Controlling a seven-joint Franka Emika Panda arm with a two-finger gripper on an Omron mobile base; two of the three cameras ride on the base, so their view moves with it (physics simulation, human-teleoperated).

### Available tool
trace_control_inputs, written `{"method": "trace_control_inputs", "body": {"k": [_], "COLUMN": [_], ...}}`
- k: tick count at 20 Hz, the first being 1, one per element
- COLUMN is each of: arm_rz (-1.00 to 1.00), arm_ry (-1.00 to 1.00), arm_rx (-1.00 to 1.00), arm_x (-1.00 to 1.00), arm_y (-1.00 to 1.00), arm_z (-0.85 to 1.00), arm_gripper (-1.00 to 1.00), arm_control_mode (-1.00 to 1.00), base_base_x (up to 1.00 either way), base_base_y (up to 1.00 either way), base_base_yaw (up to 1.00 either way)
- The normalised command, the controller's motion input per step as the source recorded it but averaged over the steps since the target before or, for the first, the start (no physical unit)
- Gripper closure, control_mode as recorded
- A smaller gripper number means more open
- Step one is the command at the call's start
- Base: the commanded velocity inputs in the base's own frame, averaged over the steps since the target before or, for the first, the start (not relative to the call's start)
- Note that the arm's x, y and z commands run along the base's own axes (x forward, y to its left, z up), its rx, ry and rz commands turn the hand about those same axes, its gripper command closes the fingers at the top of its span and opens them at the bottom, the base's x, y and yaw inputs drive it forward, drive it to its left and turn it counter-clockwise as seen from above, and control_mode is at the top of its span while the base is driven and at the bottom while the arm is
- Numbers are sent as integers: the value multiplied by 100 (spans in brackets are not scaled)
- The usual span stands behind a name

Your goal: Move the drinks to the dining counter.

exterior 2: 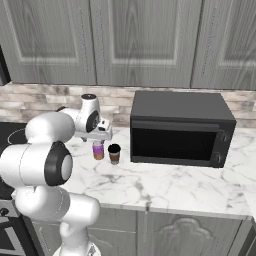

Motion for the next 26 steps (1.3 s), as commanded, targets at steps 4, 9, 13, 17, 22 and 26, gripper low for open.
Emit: {"method": "trace_control_inputs", "body": {"k": [4, 9, 13, 17, 22, 26], "arm_rz": [0, 0, 0, 0, 0, 0], "arm_ry": [0, 0, 0, 0, 0, 0], "arm_rx": [0, 0, 0, 0, 0, 0], "arm_x": [7, 11, 13, 10, 10, 12], "arm_y": [0, 0, 0, 0, 0, 0], "arm_z": [-25, -13, -13, -13, -15, -17], "arm_gripper": [-100, -100, -100, -100, -100, -100], "arm_control_mode": [-100, -100, -100, -100, -100, -100], "base_base_x": [0, 0, 0, 0, 0, 0], "base_base_y": [0, 0, 0, 0, 0, 0], "base_base_yaw": [0, 0, 0, 0, 0, 0]}}
